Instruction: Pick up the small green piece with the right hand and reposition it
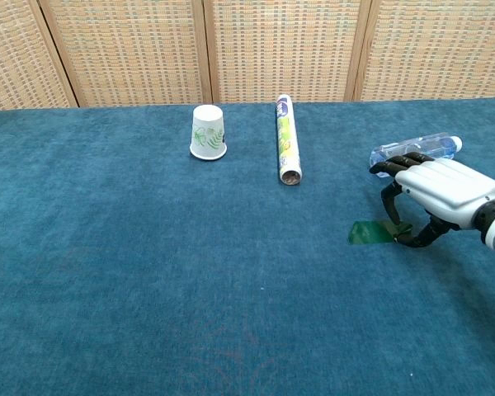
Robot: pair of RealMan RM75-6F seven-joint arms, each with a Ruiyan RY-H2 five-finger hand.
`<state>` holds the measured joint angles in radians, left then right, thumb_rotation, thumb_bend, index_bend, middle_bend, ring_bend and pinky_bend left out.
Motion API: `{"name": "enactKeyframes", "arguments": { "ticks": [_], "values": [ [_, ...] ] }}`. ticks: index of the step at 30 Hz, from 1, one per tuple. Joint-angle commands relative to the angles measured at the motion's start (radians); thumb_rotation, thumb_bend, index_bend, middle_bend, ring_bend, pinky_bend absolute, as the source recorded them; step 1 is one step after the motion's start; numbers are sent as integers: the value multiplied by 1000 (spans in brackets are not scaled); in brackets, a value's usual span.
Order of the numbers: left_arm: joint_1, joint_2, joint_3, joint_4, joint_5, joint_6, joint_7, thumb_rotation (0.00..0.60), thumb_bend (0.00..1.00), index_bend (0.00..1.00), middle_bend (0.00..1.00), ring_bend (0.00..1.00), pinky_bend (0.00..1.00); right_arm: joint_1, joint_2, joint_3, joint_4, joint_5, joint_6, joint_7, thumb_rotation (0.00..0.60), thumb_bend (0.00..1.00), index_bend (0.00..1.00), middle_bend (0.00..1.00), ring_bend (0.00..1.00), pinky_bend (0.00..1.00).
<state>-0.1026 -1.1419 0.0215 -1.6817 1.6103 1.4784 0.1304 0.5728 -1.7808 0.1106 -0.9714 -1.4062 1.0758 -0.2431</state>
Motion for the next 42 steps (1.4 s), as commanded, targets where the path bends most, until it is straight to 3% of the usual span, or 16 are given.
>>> {"name": "enactKeyframes", "arguments": {
  "ticks": [1,14,26,42],
  "values": [
    [0,0,1,0,2,0,0,600,87,0,0,0,0,-1,2,-1,-5,1,-1,-1,600,260,586,105,0,0],
    [-1,0,1,-1,4,0,-2,600,87,0,0,0,0,0,5,0,-19,6,-4,-13,600,260,588,105,0,0],
    [-2,-1,2,0,6,-1,-1,600,87,0,0,0,0,1,0,-1,-9,10,-12,-7,600,407,588,105,0,0],
    [-4,2,2,-1,6,-3,-10,600,87,0,0,0,0,6,5,5,-26,15,-12,-27,600,466,588,105,0,0]
  ]
}}
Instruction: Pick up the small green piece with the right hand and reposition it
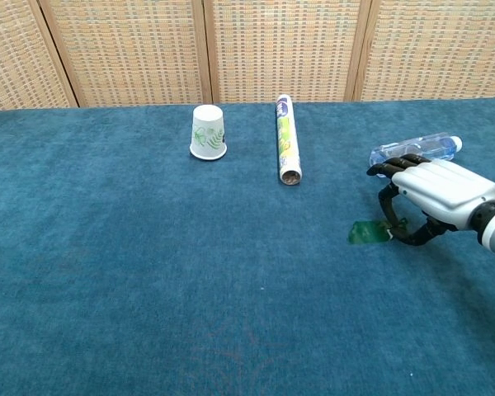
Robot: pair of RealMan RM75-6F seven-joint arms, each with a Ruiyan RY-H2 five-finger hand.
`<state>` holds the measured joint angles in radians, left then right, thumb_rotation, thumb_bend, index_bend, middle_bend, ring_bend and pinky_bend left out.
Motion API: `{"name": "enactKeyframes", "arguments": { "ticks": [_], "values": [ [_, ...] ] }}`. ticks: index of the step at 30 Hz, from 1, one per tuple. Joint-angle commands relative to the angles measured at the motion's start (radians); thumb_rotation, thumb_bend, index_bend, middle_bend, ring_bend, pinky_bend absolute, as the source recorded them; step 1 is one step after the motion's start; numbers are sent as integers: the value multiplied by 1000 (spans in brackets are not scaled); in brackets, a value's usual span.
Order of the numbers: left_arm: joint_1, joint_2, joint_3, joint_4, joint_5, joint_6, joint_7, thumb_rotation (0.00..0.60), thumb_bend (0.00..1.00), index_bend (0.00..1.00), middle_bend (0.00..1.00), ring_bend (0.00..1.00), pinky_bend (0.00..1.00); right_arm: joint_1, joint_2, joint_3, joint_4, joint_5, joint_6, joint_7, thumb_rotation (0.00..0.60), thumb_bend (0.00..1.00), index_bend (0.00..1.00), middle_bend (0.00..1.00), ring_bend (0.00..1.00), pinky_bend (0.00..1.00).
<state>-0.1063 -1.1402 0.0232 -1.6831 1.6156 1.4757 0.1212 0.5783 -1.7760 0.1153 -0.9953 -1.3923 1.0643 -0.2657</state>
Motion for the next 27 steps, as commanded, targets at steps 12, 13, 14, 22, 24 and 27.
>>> {"name": "enactKeyframes", "arguments": {
  "ticks": [12,13,14,22,24,27],
  "values": [
    [-1,0,1,-1,5,1,-2,600,87,0,0,0,0,2,5,5,-19,8,2,-23,600,501,596,105,0,0],
    [-1,0,1,-2,5,1,-1,600,87,0,0,0,0,2,6,6,-21,9,2,-24,600,503,596,105,0,0],
    [-1,1,1,-2,6,2,-1,600,87,0,0,0,0,3,7,7,-23,9,2,-26,600,505,596,105,0,0],
    [-1,2,2,-4,7,3,-4,600,87,0,0,0,0,10,7,13,-41,10,5,-43,600,505,596,105,0,0],
    [-1,2,2,-4,8,2,-4,600,87,0,0,0,0,14,8,16,-48,11,6,-49,600,504,596,105,0,0],
    [-2,3,2,-4,8,2,-5,600,87,0,0,0,0,18,10,20,-64,12,8,-61,600,504,596,105,0,0]
  ]
}}
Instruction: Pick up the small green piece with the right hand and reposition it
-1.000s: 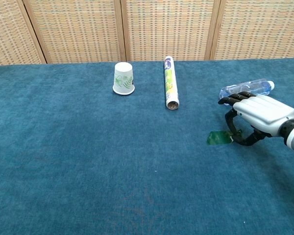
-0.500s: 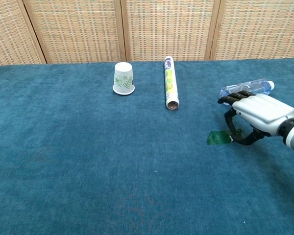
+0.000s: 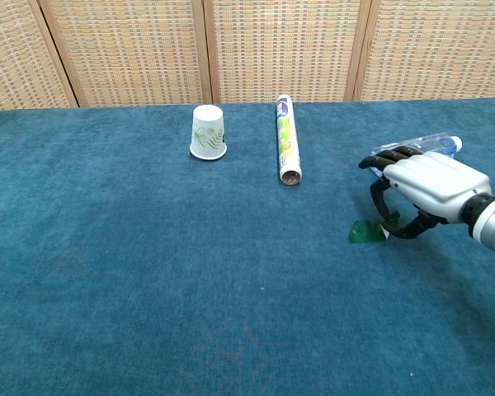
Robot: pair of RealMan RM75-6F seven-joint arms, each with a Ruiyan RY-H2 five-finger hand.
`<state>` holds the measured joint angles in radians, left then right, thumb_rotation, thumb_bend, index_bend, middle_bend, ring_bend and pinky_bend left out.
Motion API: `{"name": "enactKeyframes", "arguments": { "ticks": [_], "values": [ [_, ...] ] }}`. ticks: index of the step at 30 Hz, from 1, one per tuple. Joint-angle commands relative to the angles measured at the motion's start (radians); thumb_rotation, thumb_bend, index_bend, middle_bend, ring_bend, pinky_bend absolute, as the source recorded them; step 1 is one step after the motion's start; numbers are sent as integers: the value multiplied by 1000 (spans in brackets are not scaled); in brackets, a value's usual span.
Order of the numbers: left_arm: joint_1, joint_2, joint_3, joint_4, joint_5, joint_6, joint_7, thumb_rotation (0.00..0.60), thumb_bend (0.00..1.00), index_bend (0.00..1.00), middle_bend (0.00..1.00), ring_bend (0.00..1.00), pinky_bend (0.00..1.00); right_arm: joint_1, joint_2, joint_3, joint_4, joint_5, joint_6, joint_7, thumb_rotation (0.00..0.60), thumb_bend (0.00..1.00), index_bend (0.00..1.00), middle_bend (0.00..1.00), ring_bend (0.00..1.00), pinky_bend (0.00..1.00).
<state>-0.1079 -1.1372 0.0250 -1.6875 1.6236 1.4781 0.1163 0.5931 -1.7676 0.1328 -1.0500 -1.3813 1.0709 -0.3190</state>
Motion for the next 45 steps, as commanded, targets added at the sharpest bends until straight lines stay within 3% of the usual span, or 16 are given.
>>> {"name": "enactKeyframes", "arguments": {
  "ticks": [1,24,45],
  "values": [
    [0,0,0,0,0,0,-1,600,87,0,0,0,0,5,2,4,-15,1,2,-12,600,504,596,105,0,0],
    [-2,4,5,-2,11,-1,-15,600,87,0,0,0,0,44,13,37,-145,26,5,-128,600,504,596,105,0,0],
    [-2,9,8,-5,19,4,-28,600,88,0,0,0,0,59,96,81,-310,63,54,-246,600,505,596,105,0,0]
  ]
}}
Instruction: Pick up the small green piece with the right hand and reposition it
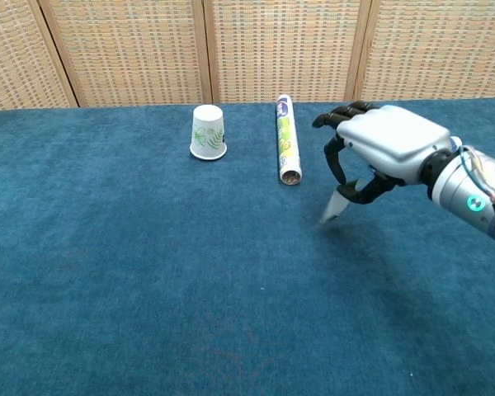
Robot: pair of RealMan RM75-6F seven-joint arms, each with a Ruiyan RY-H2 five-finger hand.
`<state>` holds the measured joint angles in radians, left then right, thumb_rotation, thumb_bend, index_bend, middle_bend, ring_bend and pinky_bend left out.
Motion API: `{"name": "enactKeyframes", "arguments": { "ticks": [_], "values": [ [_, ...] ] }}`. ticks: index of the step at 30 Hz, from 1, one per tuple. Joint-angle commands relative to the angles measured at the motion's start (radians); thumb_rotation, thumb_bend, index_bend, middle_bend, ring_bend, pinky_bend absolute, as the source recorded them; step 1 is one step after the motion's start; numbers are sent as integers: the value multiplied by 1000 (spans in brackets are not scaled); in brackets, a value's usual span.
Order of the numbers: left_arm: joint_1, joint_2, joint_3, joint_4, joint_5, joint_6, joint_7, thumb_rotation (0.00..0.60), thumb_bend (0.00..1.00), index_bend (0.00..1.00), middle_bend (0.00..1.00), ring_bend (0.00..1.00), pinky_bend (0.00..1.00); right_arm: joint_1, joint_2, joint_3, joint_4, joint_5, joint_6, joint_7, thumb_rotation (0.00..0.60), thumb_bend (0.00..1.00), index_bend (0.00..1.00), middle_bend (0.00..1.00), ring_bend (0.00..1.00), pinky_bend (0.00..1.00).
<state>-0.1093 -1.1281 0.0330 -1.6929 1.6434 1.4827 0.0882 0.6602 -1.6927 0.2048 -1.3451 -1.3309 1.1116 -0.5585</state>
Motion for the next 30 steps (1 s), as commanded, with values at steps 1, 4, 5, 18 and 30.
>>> {"name": "enactKeyframes", "arguments": {
  "ticks": [1,4,5,18,30],
  "values": [
    [0,-1,0,2,0,-1,0,600,88,0,0,0,0,-12,33,14,-26,18,19,-5,600,504,596,105,0,0],
    [-1,-2,0,2,1,-2,2,600,87,0,0,0,0,-18,67,20,-54,19,33,-10,600,502,596,105,0,0],
    [-1,-2,0,1,2,-2,3,600,87,0,0,0,0,-21,81,22,-65,17,40,-11,600,495,596,104,0,0],
    [-1,-4,3,-3,7,-2,10,600,87,0,0,0,0,-178,312,12,-218,-6,223,125,600,233,374,0,0,0],
    [1,-5,2,-7,-1,-4,17,600,87,0,0,0,0,-444,434,-126,-188,-140,499,423,600,194,282,0,0,0]
  ]
}}
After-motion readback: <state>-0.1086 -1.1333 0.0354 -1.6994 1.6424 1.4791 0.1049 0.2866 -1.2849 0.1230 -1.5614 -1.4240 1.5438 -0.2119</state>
